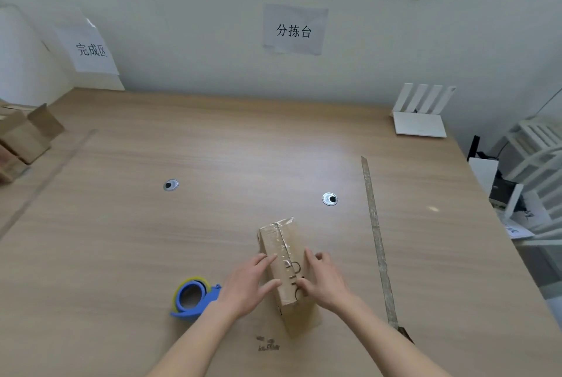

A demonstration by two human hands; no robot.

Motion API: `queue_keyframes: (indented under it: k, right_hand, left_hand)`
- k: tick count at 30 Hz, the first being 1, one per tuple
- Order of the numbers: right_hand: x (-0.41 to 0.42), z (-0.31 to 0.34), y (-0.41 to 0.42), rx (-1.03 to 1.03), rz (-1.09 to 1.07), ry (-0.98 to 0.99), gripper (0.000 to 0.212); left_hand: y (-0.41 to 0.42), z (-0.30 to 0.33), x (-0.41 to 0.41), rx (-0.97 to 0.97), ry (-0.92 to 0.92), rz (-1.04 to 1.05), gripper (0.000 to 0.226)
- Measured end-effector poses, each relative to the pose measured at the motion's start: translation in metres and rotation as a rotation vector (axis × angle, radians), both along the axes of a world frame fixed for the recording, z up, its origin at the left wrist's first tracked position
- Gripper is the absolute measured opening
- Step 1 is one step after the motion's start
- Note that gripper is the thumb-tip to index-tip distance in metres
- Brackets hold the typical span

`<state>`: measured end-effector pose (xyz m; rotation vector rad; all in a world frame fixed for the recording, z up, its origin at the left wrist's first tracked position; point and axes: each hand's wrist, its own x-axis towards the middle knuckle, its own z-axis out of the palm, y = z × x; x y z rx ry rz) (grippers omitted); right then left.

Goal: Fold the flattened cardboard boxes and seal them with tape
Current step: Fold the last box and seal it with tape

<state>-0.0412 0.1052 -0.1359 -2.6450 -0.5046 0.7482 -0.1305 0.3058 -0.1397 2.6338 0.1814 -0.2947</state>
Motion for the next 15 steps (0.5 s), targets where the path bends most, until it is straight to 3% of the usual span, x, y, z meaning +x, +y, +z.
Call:
queue_keyframes:
  k: [2,9,15]
  right_hand:
    - [-0.004,-0.003,0.002,0.024,-0.048,-0.001,0.064]
    - [-0.027,-0.011,0.015,0.053,-0.163,-0.058,0.058]
    - [-0.039,-0.018,0.007,0.142,-0.068,-0.05,0.059]
  left_hand:
    - [-0.006,-0.004,-0.002,-0.061,0.032,0.04,0.072]
    - [-0.017,-0.01,-0.014,-0.16,0.078,0.094,0.099]
    - [0.003,-0.01,0.0,-0.15,0.093,0.031,0.089]
